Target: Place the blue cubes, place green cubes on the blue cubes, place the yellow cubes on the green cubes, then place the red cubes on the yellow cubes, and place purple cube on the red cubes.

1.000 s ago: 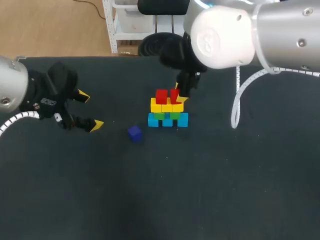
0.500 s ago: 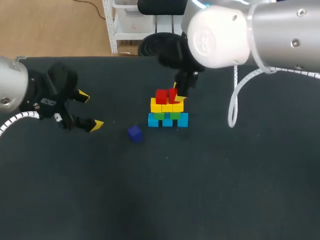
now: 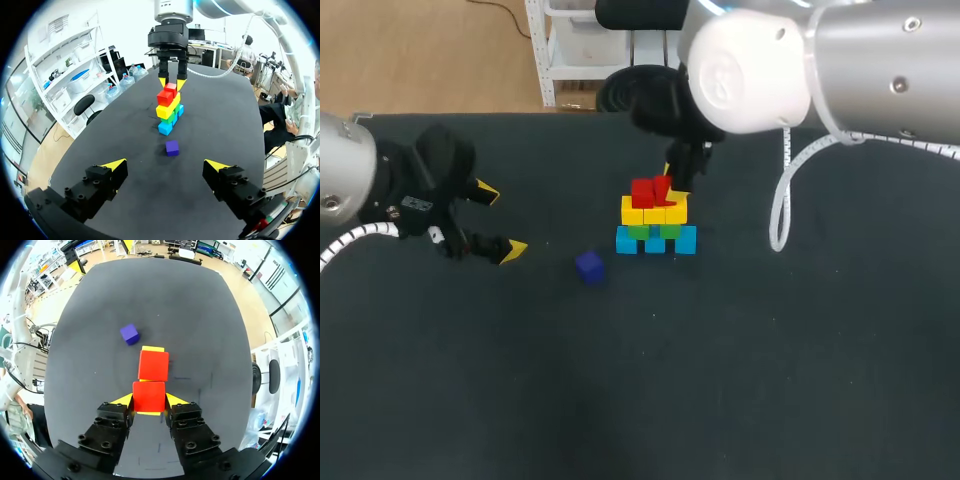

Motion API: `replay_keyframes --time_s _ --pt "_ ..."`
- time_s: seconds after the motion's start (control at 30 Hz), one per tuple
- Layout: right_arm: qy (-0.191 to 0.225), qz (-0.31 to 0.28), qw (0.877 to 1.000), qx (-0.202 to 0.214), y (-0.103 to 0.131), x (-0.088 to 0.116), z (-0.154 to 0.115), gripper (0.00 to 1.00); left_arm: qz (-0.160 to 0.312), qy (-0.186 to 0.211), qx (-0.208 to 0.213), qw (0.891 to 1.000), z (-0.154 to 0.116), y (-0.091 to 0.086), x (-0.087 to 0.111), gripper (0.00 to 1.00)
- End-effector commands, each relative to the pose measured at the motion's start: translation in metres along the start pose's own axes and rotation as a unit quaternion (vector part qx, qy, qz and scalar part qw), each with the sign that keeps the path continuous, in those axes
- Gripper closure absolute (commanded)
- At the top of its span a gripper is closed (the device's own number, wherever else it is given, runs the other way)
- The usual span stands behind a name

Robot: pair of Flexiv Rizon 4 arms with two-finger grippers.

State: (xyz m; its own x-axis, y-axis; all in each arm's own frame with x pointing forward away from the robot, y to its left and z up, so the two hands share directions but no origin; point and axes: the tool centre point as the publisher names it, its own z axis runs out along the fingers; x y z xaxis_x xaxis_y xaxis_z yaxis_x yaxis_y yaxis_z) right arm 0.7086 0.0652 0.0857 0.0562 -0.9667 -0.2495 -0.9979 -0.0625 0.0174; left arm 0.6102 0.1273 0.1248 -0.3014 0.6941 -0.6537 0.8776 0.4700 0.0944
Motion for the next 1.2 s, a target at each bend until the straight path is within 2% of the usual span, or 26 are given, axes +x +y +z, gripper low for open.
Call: replay_keyframes --time_s 0.03,1.2 --pt "-0.001 -0.001 1.000 -0.003 -0.0022 -0.0010 0.0003 1.00 0.001 -0.004 0.001 1.000 0.0000 0.0005 0.0019 0.00" --pt "-0.003 0.007 1.000 -0.005 0.0037 0.0011 0.0003 1.00 0.001 -0.004 0.001 1.000 0.0000 0.0005 0.0019 0.00"
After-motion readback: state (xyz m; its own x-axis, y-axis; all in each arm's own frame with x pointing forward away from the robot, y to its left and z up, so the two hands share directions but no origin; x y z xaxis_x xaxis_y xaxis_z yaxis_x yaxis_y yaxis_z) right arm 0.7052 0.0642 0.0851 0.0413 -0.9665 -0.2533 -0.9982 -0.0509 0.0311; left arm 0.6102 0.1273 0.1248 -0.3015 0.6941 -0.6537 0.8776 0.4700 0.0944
